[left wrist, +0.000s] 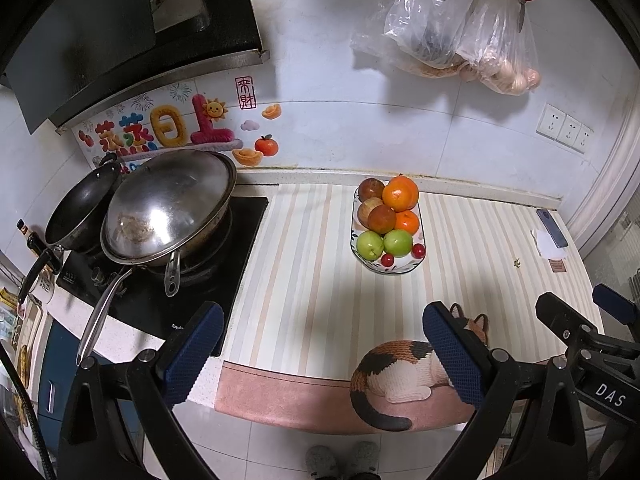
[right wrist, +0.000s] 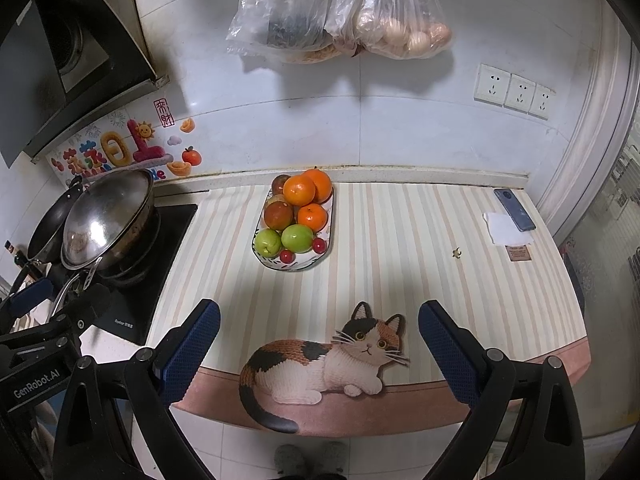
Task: Organize fruits
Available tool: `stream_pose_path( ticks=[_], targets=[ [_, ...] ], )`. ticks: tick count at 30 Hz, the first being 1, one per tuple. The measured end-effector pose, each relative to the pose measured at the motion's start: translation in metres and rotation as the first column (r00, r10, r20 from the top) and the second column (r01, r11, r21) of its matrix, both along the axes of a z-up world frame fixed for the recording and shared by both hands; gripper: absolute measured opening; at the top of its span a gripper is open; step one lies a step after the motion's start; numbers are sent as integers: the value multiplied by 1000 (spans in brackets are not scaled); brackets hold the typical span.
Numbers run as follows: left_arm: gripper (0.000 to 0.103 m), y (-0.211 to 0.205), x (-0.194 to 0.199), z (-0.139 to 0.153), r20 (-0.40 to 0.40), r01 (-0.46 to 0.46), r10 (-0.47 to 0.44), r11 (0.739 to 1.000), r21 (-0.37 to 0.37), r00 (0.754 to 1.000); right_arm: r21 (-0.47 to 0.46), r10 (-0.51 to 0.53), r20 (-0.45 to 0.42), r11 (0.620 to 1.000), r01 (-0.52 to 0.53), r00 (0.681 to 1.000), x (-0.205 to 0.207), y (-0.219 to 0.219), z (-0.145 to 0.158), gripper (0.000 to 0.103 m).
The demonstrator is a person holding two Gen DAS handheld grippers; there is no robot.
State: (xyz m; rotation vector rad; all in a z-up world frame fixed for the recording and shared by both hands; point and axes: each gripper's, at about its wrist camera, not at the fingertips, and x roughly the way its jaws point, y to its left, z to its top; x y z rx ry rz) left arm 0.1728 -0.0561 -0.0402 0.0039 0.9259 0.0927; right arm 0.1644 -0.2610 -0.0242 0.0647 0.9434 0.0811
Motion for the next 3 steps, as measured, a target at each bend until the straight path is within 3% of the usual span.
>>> stream_pose_path(
  ticks=[3],
  targets=[
    [102, 1, -1, 2, 7, -5, 5, 1000, -1, 1000, 0, -1, 2, 1000, 1, 1000, 0, 0, 0, 101]
  ],
)
